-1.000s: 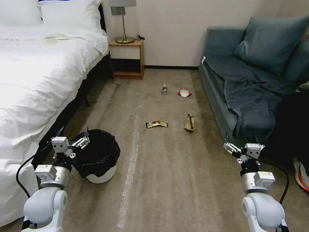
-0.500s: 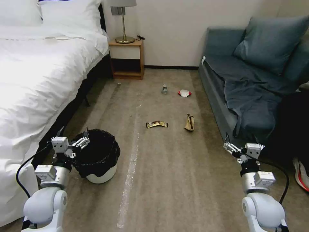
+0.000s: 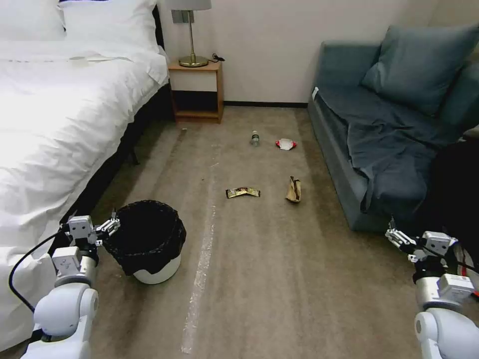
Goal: Pick up the trash bin, then pick up the garbage on the floor and place it into the trash bin.
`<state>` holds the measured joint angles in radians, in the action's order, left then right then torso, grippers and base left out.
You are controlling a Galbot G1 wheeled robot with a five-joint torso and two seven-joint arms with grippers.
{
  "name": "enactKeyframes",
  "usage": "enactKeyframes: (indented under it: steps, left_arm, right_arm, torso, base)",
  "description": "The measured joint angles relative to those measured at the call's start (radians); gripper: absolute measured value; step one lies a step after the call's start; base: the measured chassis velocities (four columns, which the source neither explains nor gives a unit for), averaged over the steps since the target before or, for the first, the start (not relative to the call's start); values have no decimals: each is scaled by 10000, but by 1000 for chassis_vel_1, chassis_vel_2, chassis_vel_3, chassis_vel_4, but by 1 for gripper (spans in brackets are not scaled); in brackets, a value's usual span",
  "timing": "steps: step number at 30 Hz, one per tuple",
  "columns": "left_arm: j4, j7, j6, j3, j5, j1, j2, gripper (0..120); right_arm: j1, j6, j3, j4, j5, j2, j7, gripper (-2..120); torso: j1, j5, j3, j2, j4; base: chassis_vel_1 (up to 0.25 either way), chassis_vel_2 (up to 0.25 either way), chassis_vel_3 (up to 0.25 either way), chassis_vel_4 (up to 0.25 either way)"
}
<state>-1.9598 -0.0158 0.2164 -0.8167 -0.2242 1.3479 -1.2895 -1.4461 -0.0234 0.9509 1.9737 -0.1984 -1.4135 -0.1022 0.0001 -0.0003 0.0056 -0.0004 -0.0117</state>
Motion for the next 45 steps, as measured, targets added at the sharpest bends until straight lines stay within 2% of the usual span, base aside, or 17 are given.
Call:
enactKeyframes:
  steps: [6, 9, 10, 15, 18, 20, 21, 22, 23, 24, 25, 26, 27, 28, 30, 37, 45]
  left_arm:
    - [-194, 597, 100, 51, -93, -19, 207, 98]
    - [-235, 904, 174, 98, -322, -41, 444, 98]
    - [-229, 1050, 173, 129, -536, -89, 663, 98]
    - [-251, 1078, 61, 107, -1150, -71, 1017, 98]
    - [-516, 277, 406, 25, -1407, 347, 983, 98]
    - [-529, 172, 457, 25, -1409, 376, 971, 98]
    - [-562, -471, 751, 28, -1479, 490, 901, 98]
    - [-562, -471, 751, 28, -1479, 490, 901, 98]
    - [-535, -1306, 1059, 54, -1661, 537, 797, 98]
    - [-471, -1810, 1216, 69, -1837, 531, 745, 98]
    - [-471, -1810, 1216, 69, -1837, 531, 745, 98]
    - [-375, -2325, 1392, 101, -2101, 483, 701, 98]
    - [-375, -2325, 1392, 101, -2101, 483, 701, 98]
    - [-221, -2854, 1565, 147, -2450, 357, 651, 98]
    - [29, -3343, 1759, 225, -2866, 103, 585, 98]
    - [613, -4124, 2425, 420, -4191, -627, 447, 98]
    - [1081, -4542, 2980, 452, -5286, -925, 393, 98]
  right_arm:
    - [-88, -136, -533, 152, -280, 64, -93, 100]
    - [-126, -165, -819, 204, -356, 107, -166, 100]
    - [-138, -165, -1000, 214, -368, 140, -252, 100]
    - [-94, -115, -1284, 215, -146, 102, -318, 100]
    - [-42, -22, -1396, 215, 163, 19, -190, 100]
    - [-39, -16, -1400, 215, 183, 14, -184, 100]
    - [-32, 2, -1404, 218, 240, -1, -154, 100]
    - [-32, 2, -1404, 218, 240, -1, -154, 100]
    - [-19, 24, -1412, 252, 285, -32, -95, 100]
    - [-15, 54, -1414, 262, 311, -56, -56, 100]
    - [-15, 54, -1414, 262, 311, -56, -56, 100]
    - [-25, 87, -1419, 264, 354, -84, -35, 100]
    - [-25, 87, -1419, 264, 354, -84, -35, 100]
    - [-46, 151, -1431, 268, 413, -121, -19, 100]
    - [-86, 234, -1449, 279, 503, -186, -6, 100]
    - [-168, 364, -1543, 345, 687, -356, 11, 100]
    - [-179, 396, -1615, 344, 789, -470, 38, 100]
  torso:
    - [0, 1, 0, -1, -3]
    - [0, -1, 0, 0, -2]
    - [0, -1, 0, 0, -2]
    - [0, 1, 0, 0, -5]
    - [0, 0, 0, -1, -2]
    - [0, 0, 0, 0, -2]
    - [0, 0, 0, 0, -2]
    - [0, 0, 0, 0, -2]
    - [0, 0, 0, 0, -2]
    - [0, 0, -1, 0, -2]
    - [0, 0, -1, 0, -2]
    - [0, -1, 0, -1, -2]
    - [0, -1, 0, -1, -2]
    - [0, 0, 0, -1, -2]
    - [0, 0, 0, -1, -3]
    - [1, 0, 0, 0, -5]
    - [1, 1, 0, -1, -3]
  base:
    - [0, 0, 0, 0]
    - [0, 0, 0, 0]
    - [0, 0, 0, 0]
    - [0, 0, 0, 0]
    - [0, 0, 0, 0]
    - [0, 0, 0, 0]
    - [0, 0, 0, 0]
    - [0, 0, 0, 0]
    - [0, 0, 0, 0]
    - [0, 0, 0, 0]
    - [0, 0, 0, 0]
    - [0, 0, 0, 0]
    - [0, 0, 0, 0]
    - [0, 0, 0, 0]
    - [0, 0, 0, 0]
    - [0, 0, 0, 0]
    - [0, 0, 0, 0]
